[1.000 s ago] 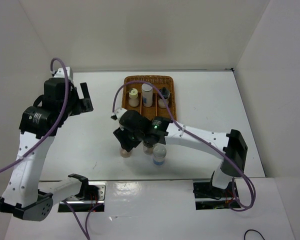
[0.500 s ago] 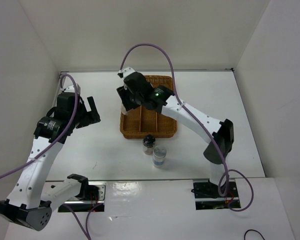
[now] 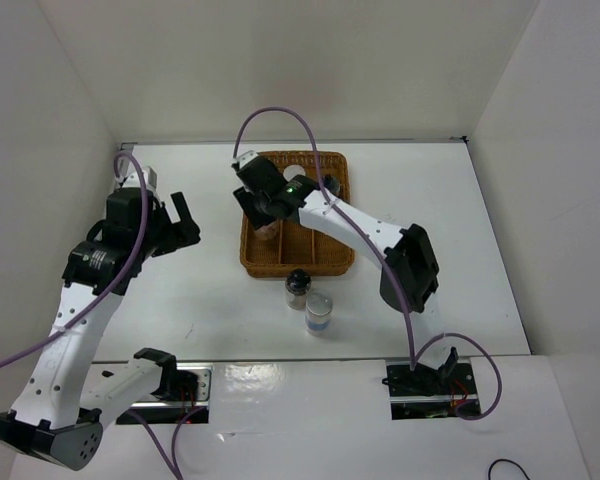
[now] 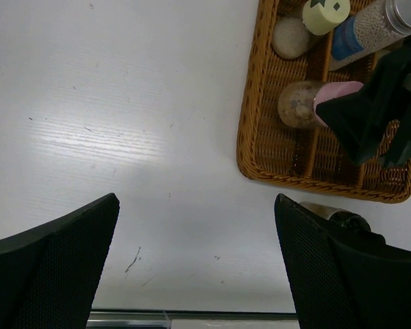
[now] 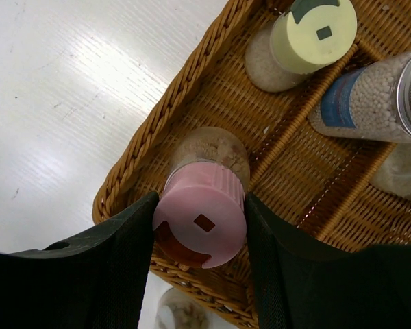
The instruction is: Organize the condiment bottles
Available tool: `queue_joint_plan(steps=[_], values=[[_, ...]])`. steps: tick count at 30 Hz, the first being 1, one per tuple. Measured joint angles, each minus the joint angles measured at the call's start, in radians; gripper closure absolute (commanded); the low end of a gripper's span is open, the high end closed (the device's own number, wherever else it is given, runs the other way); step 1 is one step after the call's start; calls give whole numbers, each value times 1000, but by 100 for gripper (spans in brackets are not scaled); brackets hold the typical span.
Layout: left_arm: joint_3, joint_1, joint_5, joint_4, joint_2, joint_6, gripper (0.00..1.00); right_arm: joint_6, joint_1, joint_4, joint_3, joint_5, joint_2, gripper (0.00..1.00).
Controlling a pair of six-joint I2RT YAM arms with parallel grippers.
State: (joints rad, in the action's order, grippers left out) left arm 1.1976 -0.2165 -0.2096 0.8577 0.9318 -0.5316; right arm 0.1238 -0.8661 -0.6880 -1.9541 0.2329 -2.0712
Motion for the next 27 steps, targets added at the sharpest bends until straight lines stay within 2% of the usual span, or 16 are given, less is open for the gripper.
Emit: queue_joint_plan(steps=[15, 18, 19, 22, 24, 25, 27], values=[[-7, 0, 94, -34, 21, 1, 0, -24, 29, 5, -167, 33, -204, 65], [-7, 0, 97, -38, 28, 3, 0, -24, 45, 7, -177, 34, -227, 49], [-7, 0, 97, -39, 30, 3, 0, -24, 50, 7, -180, 32, -228, 33], [-7, 0, 97, -46, 38, 3, 0, -24, 58, 6, -188, 32, -228, 13], [-7, 0, 97, -51, 42, 3, 0, -17, 61, 3, -188, 29, -228, 9], [-7, 0, 97, -52, 45, 3, 0, -15, 61, 3, -188, 24, -227, 3], [-7, 0, 99, -53, 49, 3, 0, -4, 61, -1, -188, 13, -225, 1]])
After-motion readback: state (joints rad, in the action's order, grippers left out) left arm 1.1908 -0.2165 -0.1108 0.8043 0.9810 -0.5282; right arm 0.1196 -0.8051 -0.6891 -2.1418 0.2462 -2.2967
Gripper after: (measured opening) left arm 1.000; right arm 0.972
